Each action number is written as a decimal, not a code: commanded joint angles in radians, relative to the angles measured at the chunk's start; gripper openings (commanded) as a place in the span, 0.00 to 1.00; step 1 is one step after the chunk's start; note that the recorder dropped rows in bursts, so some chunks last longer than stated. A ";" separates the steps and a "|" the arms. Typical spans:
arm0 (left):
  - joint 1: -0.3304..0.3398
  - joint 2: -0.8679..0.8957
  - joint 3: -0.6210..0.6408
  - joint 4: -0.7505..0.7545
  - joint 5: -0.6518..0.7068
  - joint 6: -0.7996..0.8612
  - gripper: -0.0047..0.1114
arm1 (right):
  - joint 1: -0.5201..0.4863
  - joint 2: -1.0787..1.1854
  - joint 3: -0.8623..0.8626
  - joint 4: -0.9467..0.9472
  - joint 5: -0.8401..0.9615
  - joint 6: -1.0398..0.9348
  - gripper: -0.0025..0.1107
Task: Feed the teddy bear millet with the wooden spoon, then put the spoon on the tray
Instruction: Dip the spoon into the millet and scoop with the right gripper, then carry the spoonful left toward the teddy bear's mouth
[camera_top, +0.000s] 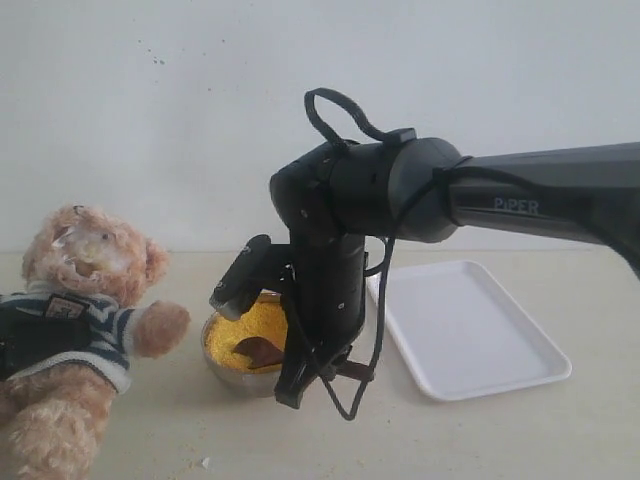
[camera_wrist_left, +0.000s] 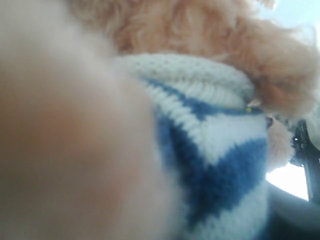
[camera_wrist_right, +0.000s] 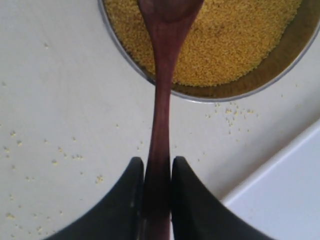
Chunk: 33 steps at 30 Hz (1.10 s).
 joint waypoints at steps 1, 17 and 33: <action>0.002 -0.001 -0.005 -0.018 0.027 0.006 0.07 | -0.063 -0.042 -0.005 0.109 0.005 -0.002 0.02; 0.002 -0.001 -0.005 0.029 0.027 -0.141 0.07 | -0.207 -0.115 -0.008 0.464 0.065 -0.081 0.02; 0.002 -0.001 0.083 0.146 0.029 -0.387 0.07 | -0.204 -0.191 -0.008 0.464 0.124 -0.079 0.02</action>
